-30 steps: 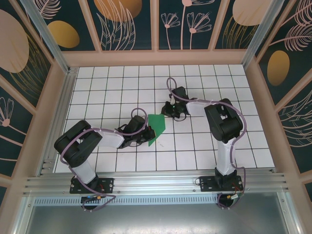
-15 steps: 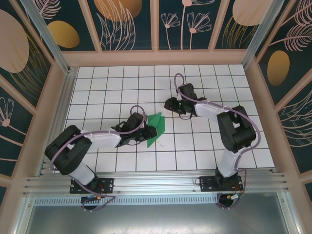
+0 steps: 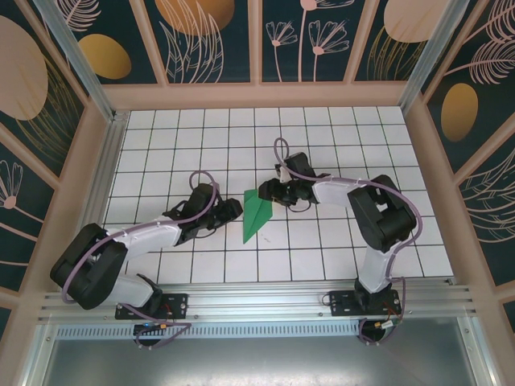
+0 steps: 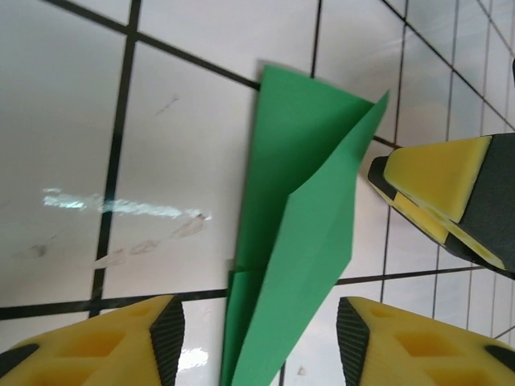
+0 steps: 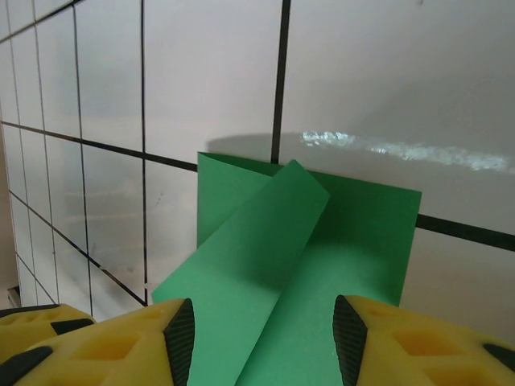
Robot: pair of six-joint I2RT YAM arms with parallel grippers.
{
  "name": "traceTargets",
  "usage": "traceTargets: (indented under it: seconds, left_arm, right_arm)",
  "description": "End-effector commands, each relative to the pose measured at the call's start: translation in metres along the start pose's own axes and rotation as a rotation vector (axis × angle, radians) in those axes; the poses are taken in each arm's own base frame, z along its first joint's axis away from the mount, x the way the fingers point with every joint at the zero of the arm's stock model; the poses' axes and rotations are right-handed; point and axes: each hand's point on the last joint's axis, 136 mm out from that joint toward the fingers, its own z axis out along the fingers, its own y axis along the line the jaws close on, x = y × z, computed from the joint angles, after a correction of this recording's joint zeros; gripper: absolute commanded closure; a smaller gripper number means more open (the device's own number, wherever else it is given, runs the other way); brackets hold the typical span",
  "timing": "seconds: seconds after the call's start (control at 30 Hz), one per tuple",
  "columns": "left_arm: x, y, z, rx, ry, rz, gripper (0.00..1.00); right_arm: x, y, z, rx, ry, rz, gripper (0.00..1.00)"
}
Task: Fold a paper plane with a square sheet of paper (pick it up from the middle)
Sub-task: Turn over the paper at the center of the table.
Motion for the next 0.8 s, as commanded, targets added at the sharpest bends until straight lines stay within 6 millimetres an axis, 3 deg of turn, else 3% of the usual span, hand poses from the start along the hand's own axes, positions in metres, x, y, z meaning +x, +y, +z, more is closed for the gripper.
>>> traceTargets:
  seconds: [0.0, 0.27, 0.43, 0.57, 0.77]
  left_arm:
    - [-0.004, 0.007, -0.005, -0.017, -0.027, -0.019, 0.41]
    - [-0.003, 0.015, -0.006, -0.037, -0.030, -0.029, 0.36]
    - [-0.004, 0.019, -0.008, -0.041, -0.034, -0.039, 0.33]
    - [-0.013, 0.022, -0.012, -0.048, -0.054, -0.041, 0.28]
    - [-0.049, 0.031, -0.019, -0.101, -0.111, -0.006, 0.17]
  right_arm:
    - [0.002, 0.016, 0.012, -0.067, 0.030, -0.013, 0.50]
    - [0.009, 0.024, 0.025, -0.133, 0.070, -0.010, 0.59]
    - [0.005, 0.026, 0.025, -0.125, 0.061, -0.006, 0.84]
    - [-0.006, 0.031, 0.006, -0.075, 0.016, -0.038, 0.97]
    - [-0.018, 0.018, -0.050, 0.175, -0.028, -0.123, 1.00]
